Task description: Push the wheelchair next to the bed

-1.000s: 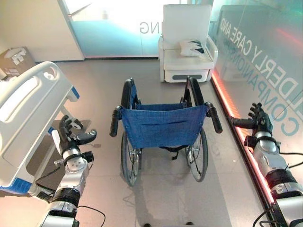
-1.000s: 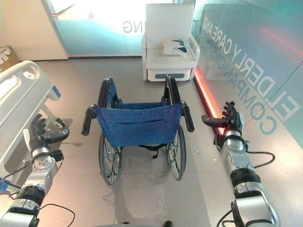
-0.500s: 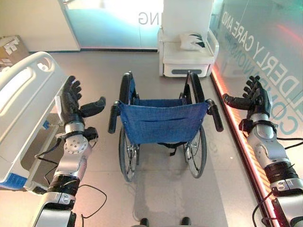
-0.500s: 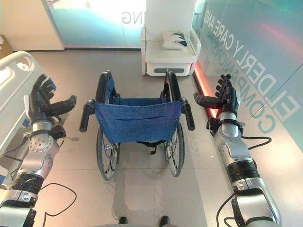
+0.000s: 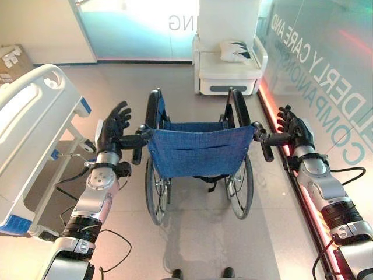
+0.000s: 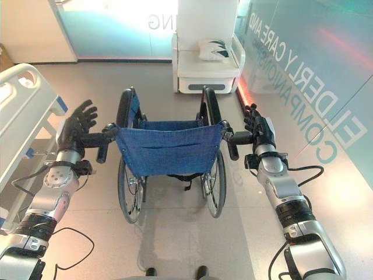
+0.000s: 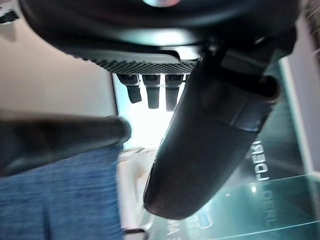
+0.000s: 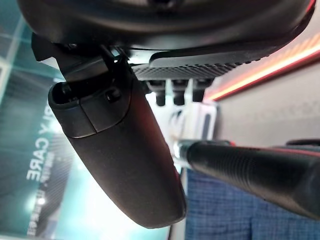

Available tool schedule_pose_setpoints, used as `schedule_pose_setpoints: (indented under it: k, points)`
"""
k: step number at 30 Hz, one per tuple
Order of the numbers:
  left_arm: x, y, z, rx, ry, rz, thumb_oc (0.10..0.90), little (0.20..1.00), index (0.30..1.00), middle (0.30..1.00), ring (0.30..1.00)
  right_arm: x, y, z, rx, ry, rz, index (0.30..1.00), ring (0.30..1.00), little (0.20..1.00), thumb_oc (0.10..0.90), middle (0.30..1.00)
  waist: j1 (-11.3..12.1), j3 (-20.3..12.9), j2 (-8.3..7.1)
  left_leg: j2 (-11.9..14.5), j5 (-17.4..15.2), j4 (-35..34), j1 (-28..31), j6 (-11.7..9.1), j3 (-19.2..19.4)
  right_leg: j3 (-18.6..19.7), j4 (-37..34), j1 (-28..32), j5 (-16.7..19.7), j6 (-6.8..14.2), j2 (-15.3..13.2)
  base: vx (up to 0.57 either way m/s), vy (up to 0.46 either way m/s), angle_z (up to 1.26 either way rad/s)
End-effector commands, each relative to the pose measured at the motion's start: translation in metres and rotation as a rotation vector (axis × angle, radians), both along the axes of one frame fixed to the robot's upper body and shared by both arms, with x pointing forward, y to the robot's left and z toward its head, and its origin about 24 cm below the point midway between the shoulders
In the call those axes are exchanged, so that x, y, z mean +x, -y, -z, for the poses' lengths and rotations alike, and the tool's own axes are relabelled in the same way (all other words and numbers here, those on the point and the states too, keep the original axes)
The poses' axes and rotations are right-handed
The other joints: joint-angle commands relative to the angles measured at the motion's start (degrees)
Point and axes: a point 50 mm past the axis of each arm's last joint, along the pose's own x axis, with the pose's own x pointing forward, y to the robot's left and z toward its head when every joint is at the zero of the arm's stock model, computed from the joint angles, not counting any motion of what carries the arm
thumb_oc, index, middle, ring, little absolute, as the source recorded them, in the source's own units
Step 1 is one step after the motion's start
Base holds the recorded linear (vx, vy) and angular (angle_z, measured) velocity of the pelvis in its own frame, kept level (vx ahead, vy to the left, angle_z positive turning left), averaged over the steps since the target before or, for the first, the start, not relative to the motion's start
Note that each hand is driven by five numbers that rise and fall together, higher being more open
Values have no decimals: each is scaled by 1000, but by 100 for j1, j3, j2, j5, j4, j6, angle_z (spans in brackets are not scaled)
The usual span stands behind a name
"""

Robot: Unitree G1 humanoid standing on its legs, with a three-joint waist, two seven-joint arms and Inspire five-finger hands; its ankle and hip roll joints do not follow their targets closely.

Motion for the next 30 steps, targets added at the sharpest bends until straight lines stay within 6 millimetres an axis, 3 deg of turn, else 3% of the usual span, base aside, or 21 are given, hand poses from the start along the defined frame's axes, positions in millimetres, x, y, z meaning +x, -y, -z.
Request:
schedule_pose_setpoints:
  k: [1, 14, 22, 30]
  points:
    - [12, -5, -55, 155, 169, 35, 800, 900, 900, 900, 900, 11, -9, -53, -103, 184, -76, 900, 900, 900, 800, 900, 1, -385, 19, -113, -302, 20, -55, -27, 74, -116, 119, 243, -385, 132, -143, 0, 0, 0]
    - [20, -17, -28, 224, -28, -34, 800, 900, 900, 900, 900, 18, -11, -44, -120, 102, -60, 900, 900, 900, 800, 900, -4, -336, 51, -144, -280, 20, -47, -13, 92, -113, 166, 224, -385, 134, -122, 0, 0, 0]
    - [31, -17, -13, 283, -161, -119, 800, 900, 900, 900, 900, 28, -22, -23, -97, -18, -22, 900, 900, 900, 800, 900, 9, -289, 85, -160, -283, 45, -33, -12, 103, -145, 194, 241, -391, 118, -123, 0, 0, 0]
    - [36, -27, -8, 383, -324, -163, 800, 900, 900, 900, 900, 37, -17, -29, -201, -83, 28, 900, 900, 900, 800, 900, 18, -240, 110, -192, -282, 77, -53, 3, 120, -132, 228, 220, -389, 116, -117, 0, 0, 0]
